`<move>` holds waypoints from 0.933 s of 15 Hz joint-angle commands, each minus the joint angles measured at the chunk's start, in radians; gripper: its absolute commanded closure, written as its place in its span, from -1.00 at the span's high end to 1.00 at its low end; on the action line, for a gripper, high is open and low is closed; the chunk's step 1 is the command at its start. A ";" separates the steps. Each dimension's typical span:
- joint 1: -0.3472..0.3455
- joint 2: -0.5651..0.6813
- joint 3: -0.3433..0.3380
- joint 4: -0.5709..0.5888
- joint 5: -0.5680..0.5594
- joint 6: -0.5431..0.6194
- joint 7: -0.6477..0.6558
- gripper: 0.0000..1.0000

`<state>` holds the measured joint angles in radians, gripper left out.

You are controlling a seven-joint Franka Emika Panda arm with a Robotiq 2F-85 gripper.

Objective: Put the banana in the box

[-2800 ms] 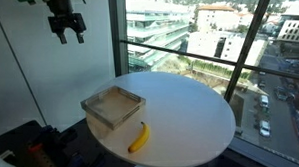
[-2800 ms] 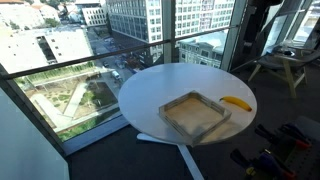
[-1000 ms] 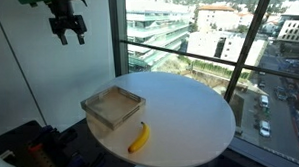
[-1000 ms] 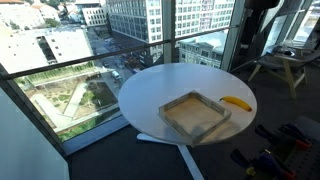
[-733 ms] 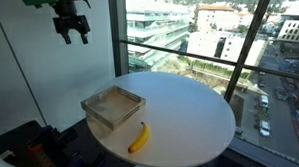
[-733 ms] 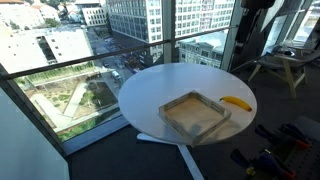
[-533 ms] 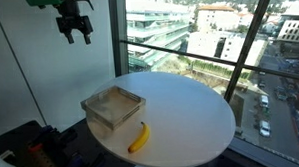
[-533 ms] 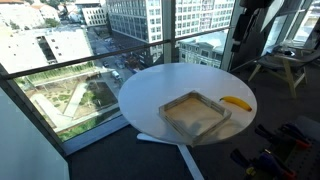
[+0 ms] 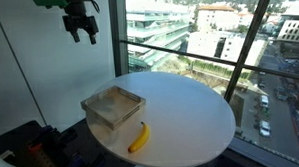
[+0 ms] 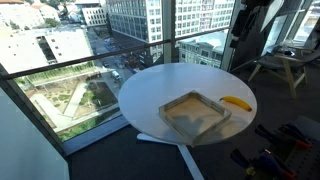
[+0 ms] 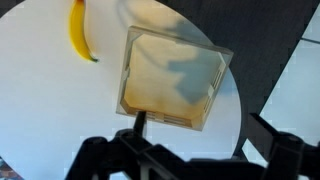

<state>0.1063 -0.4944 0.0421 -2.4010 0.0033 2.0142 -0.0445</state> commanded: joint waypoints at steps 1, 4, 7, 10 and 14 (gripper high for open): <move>-0.014 -0.001 -0.026 0.004 0.029 0.008 -0.027 1.00; -0.029 0.006 -0.044 0.009 0.028 -0.007 -0.020 1.00; -0.046 0.014 -0.058 0.013 0.028 -0.016 -0.016 1.00; -0.059 0.023 -0.072 0.016 0.031 -0.025 -0.019 1.00; -0.079 0.037 -0.083 0.018 0.025 -0.025 -0.017 1.00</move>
<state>0.0433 -0.4706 -0.0313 -2.4015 0.0133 2.0086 -0.0445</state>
